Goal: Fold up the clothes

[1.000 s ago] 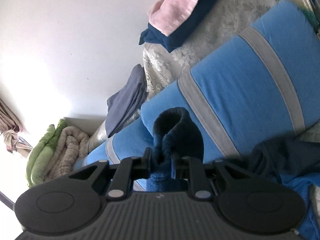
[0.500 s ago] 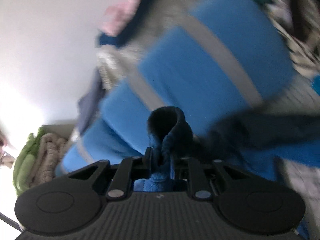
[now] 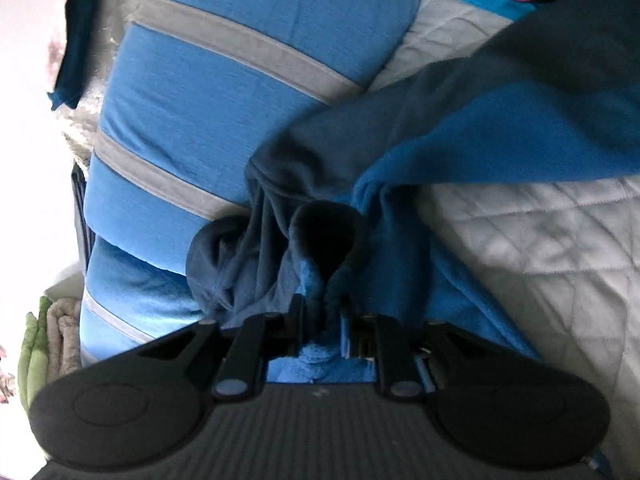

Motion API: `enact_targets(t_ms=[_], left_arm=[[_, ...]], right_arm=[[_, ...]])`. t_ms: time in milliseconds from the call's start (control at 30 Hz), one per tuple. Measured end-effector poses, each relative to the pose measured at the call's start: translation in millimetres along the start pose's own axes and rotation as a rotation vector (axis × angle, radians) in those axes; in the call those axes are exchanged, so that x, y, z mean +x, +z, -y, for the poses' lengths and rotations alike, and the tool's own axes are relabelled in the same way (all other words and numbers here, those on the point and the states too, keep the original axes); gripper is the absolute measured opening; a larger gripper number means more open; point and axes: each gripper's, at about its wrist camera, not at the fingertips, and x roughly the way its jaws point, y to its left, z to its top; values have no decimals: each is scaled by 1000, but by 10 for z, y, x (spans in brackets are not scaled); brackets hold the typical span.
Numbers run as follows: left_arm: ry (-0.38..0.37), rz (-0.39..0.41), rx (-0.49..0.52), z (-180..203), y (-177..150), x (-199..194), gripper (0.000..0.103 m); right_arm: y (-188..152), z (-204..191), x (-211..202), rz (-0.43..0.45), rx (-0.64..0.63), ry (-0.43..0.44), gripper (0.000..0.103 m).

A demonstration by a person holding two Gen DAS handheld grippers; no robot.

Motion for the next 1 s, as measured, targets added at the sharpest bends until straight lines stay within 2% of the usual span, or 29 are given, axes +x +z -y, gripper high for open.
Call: enact_targets(t_ms=[133,300,333,400,467,633,833,1000], left_arm=[[-106,26,46,6,101,-51,48],[-82,18,116,75,218,70,45],[-75,14,127,88,216,83,43],[-62,5,148,114,212,109,15],[-48,-3,169,140,208,135,9],[-16,-25,216,198,198,200,7],[18,-84,158,258,250,279,8],[50,-129,100,326,263,308,8]], right_arm=[[34,-64,8,-4,-29,0,17],[70,-92,3,-9,-31,4,17],[76,-84,6,-9,-28,7,17],[90,-71,15,-6,-24,6,17],[106,-59,34,-1,-23,1,17],[109,-70,173,21,-121,-47,17],[100,266,705,-24,-139,-132,18],[98,453,851,-33,-154,-108,27]])
